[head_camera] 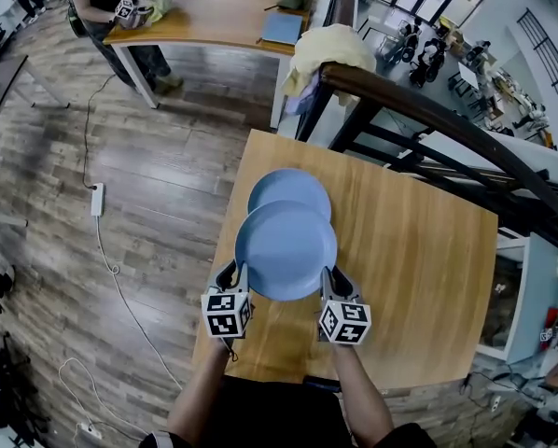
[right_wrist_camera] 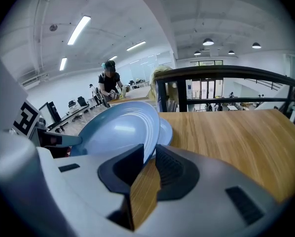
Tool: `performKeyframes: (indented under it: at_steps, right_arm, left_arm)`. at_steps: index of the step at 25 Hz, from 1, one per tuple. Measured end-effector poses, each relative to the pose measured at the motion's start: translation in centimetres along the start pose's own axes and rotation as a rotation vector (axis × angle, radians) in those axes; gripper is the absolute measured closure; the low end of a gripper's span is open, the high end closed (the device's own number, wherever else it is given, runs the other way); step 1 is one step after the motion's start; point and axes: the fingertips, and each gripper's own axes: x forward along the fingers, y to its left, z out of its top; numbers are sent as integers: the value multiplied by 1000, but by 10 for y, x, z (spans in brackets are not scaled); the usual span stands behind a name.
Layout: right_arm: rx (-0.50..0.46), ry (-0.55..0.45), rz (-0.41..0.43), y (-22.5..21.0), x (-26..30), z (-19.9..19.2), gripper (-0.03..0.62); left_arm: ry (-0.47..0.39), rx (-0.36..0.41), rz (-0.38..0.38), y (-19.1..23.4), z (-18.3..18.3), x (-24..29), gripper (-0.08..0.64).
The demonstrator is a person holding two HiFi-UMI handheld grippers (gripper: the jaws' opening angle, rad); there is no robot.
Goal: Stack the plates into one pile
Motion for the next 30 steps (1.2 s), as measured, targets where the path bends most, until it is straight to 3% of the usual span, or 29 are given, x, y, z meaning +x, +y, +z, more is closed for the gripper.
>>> performKeyframes:
  at_steps: [30]
  right_arm:
    - [22,60,-39,-40,105,18,506]
  left_arm:
    - [80,-11,-9,18,21,111,476]
